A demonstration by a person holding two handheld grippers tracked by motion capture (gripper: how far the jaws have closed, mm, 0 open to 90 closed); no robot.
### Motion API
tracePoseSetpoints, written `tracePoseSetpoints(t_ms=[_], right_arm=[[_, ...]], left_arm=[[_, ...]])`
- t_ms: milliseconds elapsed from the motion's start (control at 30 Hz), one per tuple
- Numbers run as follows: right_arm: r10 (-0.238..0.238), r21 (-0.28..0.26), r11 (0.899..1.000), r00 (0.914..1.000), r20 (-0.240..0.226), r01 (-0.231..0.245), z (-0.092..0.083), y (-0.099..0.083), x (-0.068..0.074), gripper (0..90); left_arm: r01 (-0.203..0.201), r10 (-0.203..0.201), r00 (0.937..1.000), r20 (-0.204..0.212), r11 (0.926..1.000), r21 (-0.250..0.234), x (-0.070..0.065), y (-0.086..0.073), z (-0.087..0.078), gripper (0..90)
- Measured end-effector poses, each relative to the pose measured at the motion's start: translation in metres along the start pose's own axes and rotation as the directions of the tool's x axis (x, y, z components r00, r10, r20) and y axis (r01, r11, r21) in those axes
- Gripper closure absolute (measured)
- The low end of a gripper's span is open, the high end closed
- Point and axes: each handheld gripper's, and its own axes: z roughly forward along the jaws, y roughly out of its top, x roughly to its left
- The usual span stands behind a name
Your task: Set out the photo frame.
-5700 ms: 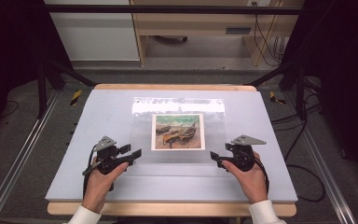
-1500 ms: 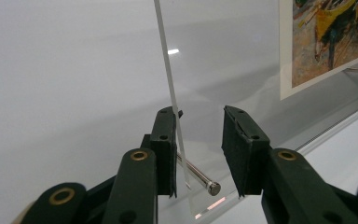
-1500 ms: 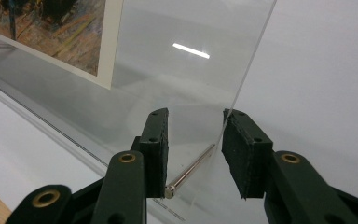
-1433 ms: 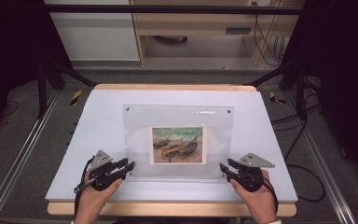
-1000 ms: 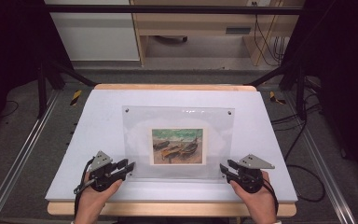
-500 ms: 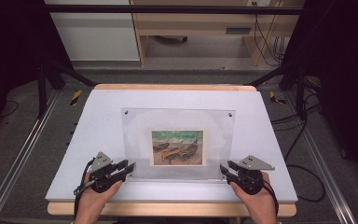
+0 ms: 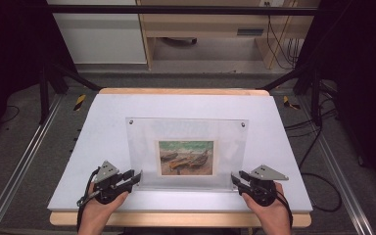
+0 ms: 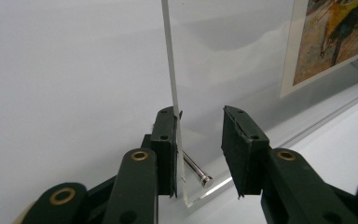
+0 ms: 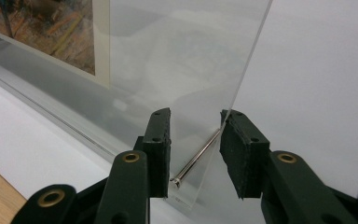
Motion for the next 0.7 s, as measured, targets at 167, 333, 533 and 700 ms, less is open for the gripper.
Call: tracePoseSetpoints(t_ms=[167,333,533,700], right_arm=[[-0.001,0.006,1.0,1.0,0.001,0.001,-0.0004,-0.0016,0.001,63.5],[-0.007,0.015,1.0,1.0,-0.003,0.007,-0.0015,-0.0037,0.0019,63.5],[-0.009,0.025,1.0,0.9998,-0.016,0.01,-0.0028,-0.0071,0.003,63.4],[-0.01,0.025,1.0,0.9999,-0.012,0.011,-0.0032,-0.0079,0.0035,63.3]], left_arm=[[-0.005,0.005,1.0,0.002,0.9999,0.009,-0.0006,-0.001,-0.0007,65.3],[-0.013,0.013,0.9999,0.004,0.9997,0.021,-0.0018,-0.003,-0.0017,65.1],[-0.029,0.028,0.9995,0.013,0.9987,0.042,-0.0036,-0.0046,-0.002,63.4],[-0.029,0.029,0.9995,0.014,0.9989,0.038,-0.0037,-0.0053,-0.0021,63.1]])
